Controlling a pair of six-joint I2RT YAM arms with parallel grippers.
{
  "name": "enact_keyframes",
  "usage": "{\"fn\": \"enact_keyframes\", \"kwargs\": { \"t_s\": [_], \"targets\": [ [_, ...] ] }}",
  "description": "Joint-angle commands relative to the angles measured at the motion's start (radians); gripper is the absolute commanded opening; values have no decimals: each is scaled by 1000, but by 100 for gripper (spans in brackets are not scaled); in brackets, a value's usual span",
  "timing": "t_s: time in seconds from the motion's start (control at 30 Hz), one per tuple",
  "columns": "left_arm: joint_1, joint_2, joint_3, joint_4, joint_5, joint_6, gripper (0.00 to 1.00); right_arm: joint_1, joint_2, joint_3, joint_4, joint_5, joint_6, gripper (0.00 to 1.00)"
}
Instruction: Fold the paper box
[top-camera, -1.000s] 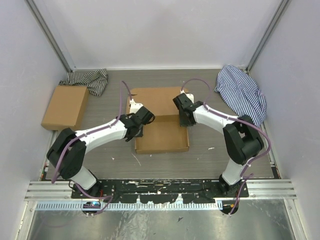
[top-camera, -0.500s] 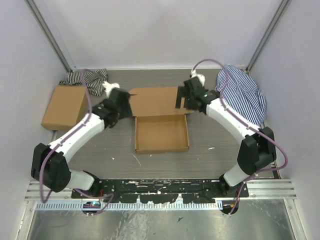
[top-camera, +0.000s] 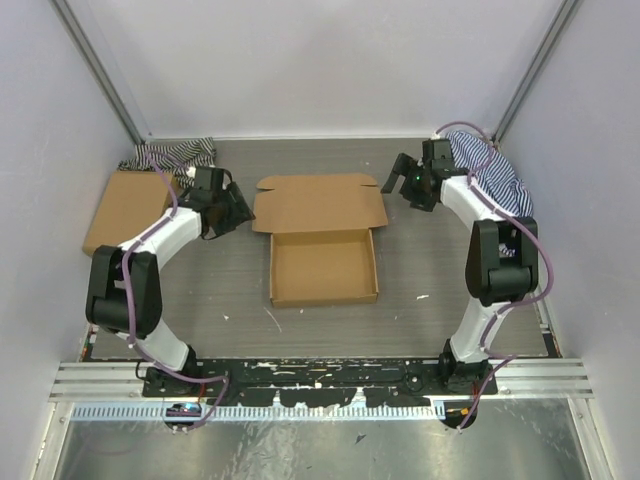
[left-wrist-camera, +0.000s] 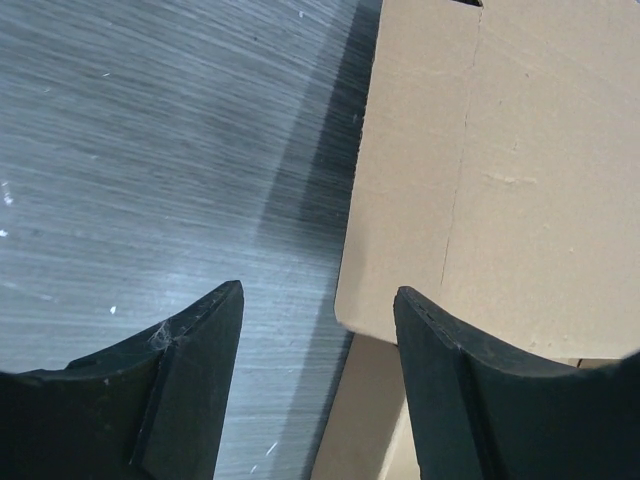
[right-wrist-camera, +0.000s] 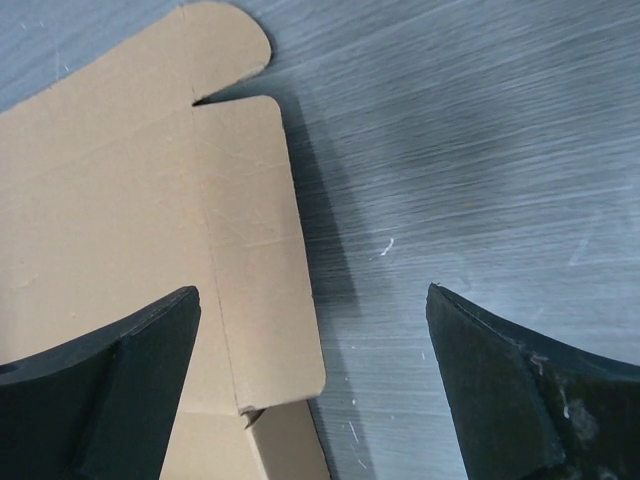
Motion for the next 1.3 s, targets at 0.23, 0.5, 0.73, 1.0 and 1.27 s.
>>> {"fn": "enact_keyframes", "kwargs": {
  "t_s": [0.23, 0.5, 0.73, 1.0, 1.27],
  "targets": [
    [27, 137, 55, 106, 120, -30, 68, -18, 153, -16, 195, -273, 18, 99],
    [27, 188, 70, 155, 183, -48, 65, -12, 160, -44, 245, -367, 23, 87],
    [27, 217, 94, 156, 203, -46, 59, 11, 181, -30, 231, -381, 11, 65],
    [25, 205, 112, 132, 197, -26, 41, 50, 166, 8, 156, -282, -35, 43],
    [-7, 193, 168, 57, 147, 28, 36, 109, 141, 71, 60, -132, -95, 33]
  ]
}}
